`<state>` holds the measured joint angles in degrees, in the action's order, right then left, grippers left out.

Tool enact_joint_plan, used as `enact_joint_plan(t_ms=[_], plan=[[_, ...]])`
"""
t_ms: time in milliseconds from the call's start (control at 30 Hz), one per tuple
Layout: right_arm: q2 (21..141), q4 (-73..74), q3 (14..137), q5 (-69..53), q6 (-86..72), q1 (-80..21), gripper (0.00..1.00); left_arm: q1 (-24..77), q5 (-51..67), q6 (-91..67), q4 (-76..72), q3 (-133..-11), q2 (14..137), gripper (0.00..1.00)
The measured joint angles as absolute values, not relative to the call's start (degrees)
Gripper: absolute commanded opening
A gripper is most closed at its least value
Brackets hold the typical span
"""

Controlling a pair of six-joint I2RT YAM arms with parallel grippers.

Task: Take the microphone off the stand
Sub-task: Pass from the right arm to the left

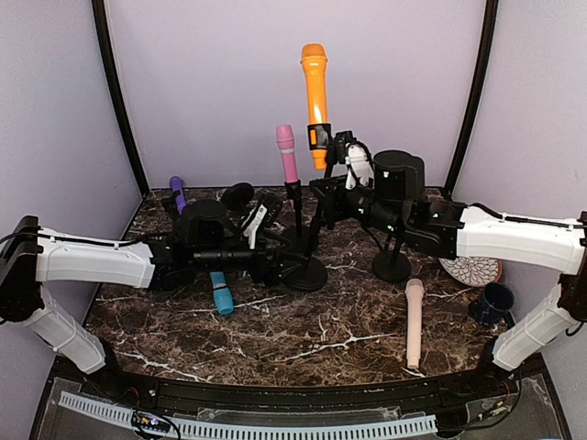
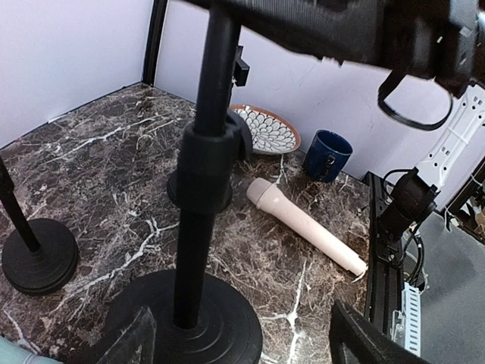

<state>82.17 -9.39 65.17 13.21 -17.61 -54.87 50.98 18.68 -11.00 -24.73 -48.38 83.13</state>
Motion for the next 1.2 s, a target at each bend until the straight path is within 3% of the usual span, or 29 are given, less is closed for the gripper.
enact_joint_plan(t_ms=[467, 600, 967, 1200], plan=[[83.55, -9.39, 66.50, 16.03, -17.87, -55.13, 0.00, 54.28, 3.66, -9.41, -24.56, -54.28, 93.27, 0.77], [83.99, -9.37, 66.50, 15.53, -17.93, -55.13, 0.00, 54.28, 2.07, -8.86, -25.23, -55.44, 94.63, 0.58], [84.09, -9.43, 66.52, 14.76, -18.31, -55.13, 0.00, 54.28, 1.37, -7.66, -25.63, -56.47, 97.67, 0.32], [84.31, -9.56, 66.52, 14.90, -18.48, -55.07, 0.00, 54.70, 2.09, -5.54, -25.74, -57.41, 98.72, 0.04]])
